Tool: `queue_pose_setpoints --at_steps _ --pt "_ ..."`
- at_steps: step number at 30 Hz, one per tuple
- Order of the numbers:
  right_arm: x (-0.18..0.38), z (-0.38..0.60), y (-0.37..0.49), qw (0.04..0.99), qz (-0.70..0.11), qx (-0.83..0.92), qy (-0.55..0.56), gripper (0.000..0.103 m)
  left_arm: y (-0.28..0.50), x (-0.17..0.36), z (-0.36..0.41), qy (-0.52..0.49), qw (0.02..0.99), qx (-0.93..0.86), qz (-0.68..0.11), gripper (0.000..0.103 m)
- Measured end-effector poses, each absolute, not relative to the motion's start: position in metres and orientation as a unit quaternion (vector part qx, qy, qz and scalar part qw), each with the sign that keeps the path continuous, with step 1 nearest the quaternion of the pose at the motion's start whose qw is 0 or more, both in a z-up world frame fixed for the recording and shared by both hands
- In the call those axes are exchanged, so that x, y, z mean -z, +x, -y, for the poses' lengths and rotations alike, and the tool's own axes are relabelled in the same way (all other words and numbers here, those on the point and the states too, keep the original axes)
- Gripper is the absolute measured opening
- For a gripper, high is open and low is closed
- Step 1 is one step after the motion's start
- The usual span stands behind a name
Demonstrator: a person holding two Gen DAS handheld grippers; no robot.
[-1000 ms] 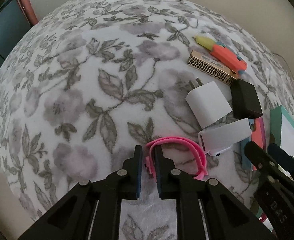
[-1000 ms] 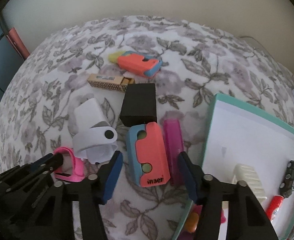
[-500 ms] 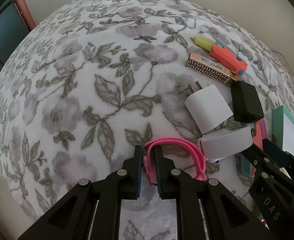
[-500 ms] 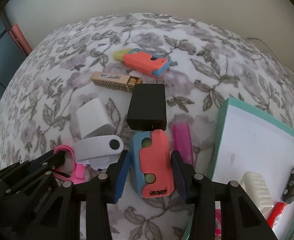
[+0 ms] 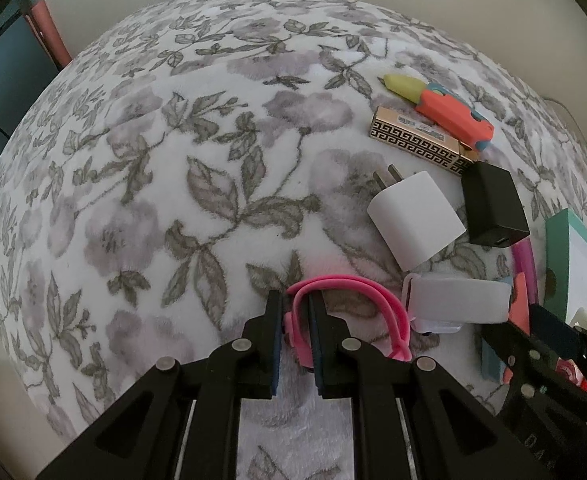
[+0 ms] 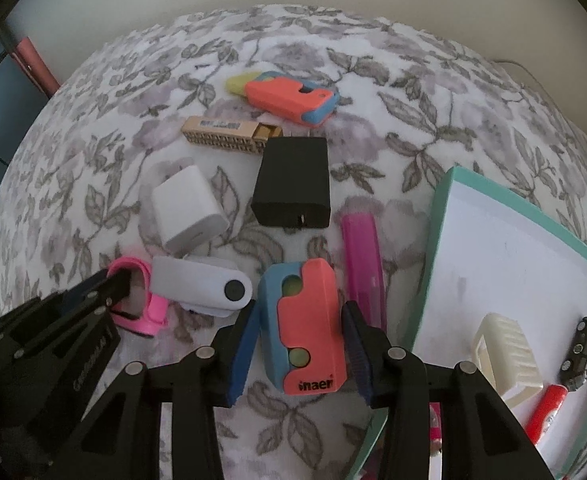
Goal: Organize rigid objects
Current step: 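Lift the pink band with left tool while right lifts the coral-and-blue case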
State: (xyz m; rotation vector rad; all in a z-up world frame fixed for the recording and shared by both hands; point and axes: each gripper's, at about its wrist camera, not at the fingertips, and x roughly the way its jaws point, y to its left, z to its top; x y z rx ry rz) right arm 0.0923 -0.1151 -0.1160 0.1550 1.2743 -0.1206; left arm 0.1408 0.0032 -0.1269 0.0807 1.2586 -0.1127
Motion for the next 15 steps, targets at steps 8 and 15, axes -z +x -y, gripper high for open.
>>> queue_pose_setpoints --at_steps 8,15 --pt "0.117 0.112 0.087 0.790 -0.607 0.051 0.067 0.045 0.143 0.128 -0.005 0.037 0.806 0.059 -0.588 0.013" --pt "0.129 0.106 0.087 0.780 -0.622 0.051 0.041 0.048 0.143 0.129 -0.009 0.040 0.805 0.068 -0.588 0.013"
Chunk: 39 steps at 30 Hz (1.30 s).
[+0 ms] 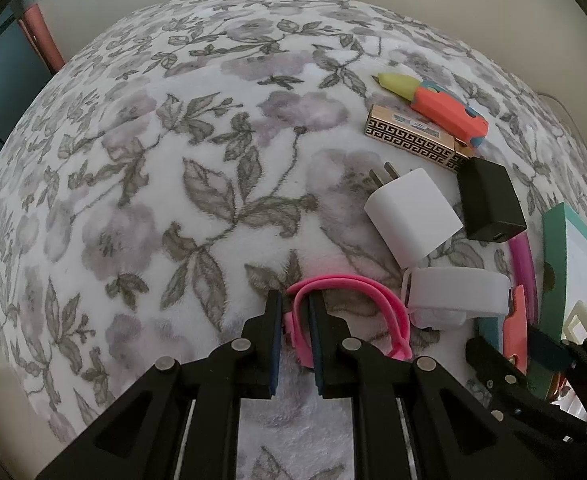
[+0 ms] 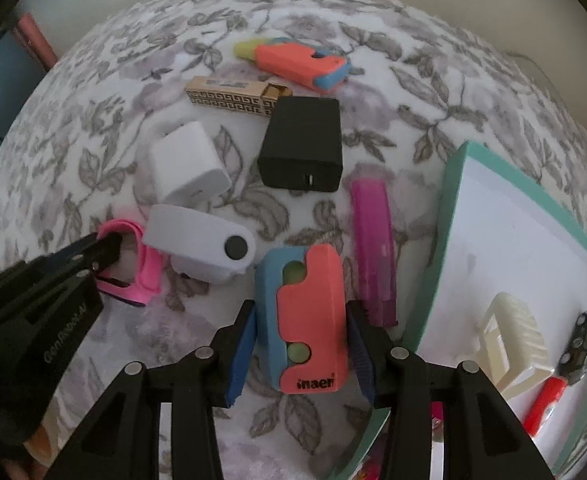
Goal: Organize rigid objects
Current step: 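Lift the pink band with left tool while right lifts the coral-and-blue case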
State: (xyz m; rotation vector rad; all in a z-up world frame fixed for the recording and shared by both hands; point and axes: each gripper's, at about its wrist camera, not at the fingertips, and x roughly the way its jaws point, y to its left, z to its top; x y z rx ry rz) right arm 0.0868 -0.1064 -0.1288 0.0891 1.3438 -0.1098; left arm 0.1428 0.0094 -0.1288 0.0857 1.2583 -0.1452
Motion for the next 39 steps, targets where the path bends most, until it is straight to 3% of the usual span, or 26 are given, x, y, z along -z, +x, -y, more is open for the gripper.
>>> queue_pose_setpoints --at_steps 18,39 --pt "0.130 0.103 0.082 0.790 -0.608 0.060 0.038 0.045 0.135 0.130 -0.003 0.063 0.807 0.069 -0.583 0.014" --pt "0.105 0.092 0.043 0.796 -0.596 0.057 0.089 0.045 0.101 0.119 -0.035 -0.018 0.798 0.079 -0.598 0.011"
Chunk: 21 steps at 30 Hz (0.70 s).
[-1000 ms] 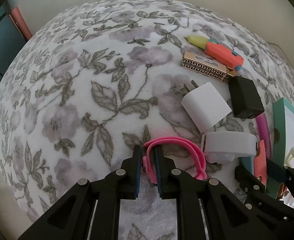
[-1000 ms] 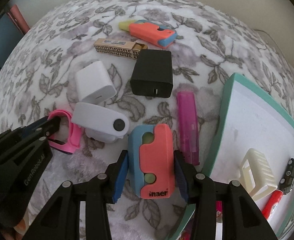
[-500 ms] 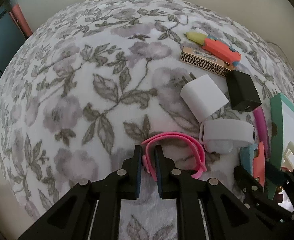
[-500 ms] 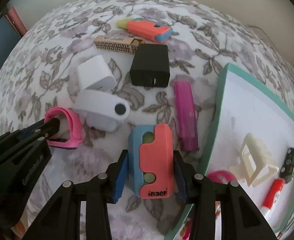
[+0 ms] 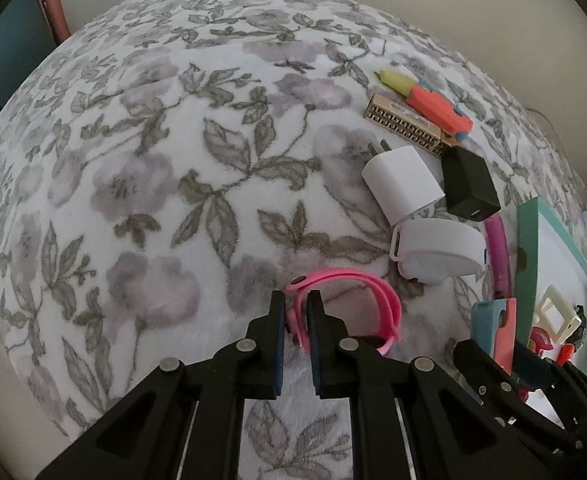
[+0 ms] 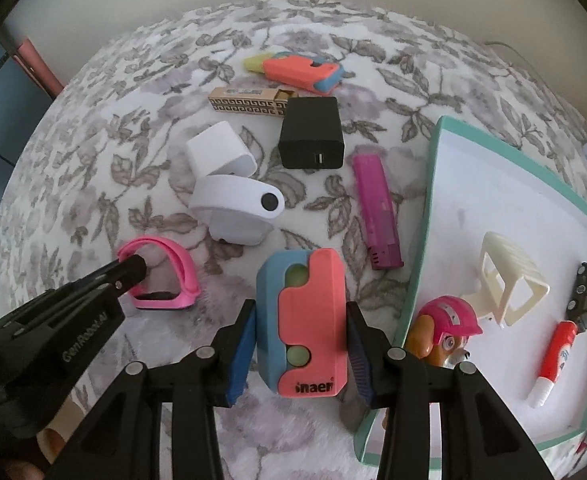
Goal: Organize rigid objects
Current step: 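Lift the pink band with left tool while right lifts the coral-and-blue case, then carry both items over the tray and open both tools to drop them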
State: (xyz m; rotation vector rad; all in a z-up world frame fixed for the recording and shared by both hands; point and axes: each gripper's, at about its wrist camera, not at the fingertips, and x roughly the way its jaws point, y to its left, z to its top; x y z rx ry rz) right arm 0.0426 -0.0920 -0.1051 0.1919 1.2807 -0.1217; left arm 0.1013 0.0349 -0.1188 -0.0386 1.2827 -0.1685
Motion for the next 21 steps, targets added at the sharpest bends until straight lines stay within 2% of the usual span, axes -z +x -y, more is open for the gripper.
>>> queue_pose_setpoints --at_steps 11,21 --pt "0.069 0.107 0.033 0.824 -0.551 0.079 0.111 0.045 0.096 0.089 -0.041 -0.015 0.818 0.074 -0.571 0.011" --pt "0.008 0.151 0.003 0.862 -0.461 0.163 0.132 0.045 0.084 0.000 0.007 -0.008 0.858 0.127 -0.498 0.011"
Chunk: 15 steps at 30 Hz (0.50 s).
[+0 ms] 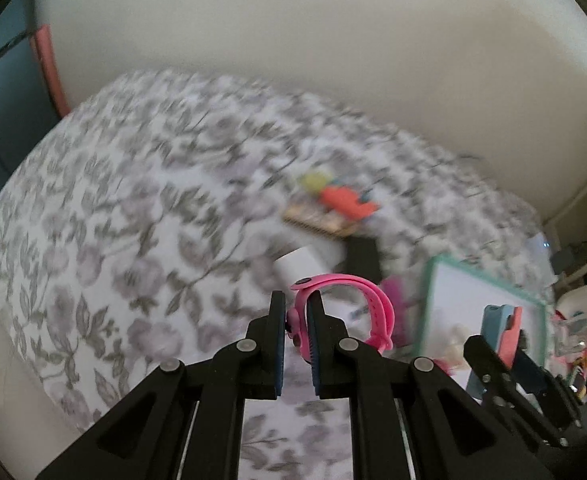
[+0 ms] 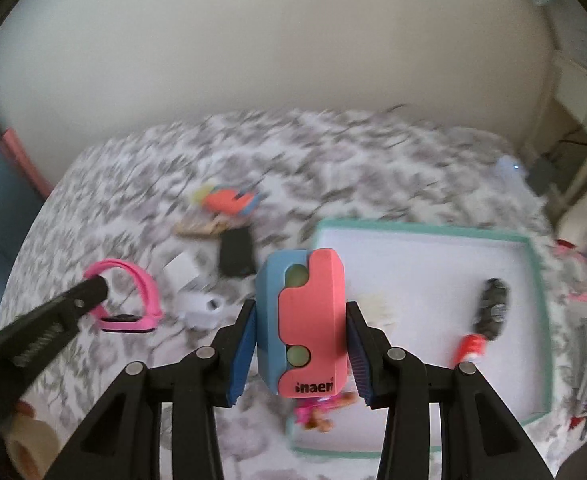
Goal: Organize rigid objects
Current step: 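Carry both items over the tray and open both tools to drop them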
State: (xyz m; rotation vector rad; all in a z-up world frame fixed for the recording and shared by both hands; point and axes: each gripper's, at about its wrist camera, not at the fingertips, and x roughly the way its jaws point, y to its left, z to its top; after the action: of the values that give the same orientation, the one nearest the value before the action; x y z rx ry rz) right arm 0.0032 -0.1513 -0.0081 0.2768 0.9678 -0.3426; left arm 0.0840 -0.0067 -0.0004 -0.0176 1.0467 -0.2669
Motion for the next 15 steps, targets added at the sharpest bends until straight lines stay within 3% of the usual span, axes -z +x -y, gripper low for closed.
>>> queue_pose_setpoints --at_steps 15 --pt "0.010 0.282 -0.063 0.811 -0.437 0.315 0.227 0.045 0.042 -0.014 0.119 0.044 0.840 0.211 -0.498 0.011"
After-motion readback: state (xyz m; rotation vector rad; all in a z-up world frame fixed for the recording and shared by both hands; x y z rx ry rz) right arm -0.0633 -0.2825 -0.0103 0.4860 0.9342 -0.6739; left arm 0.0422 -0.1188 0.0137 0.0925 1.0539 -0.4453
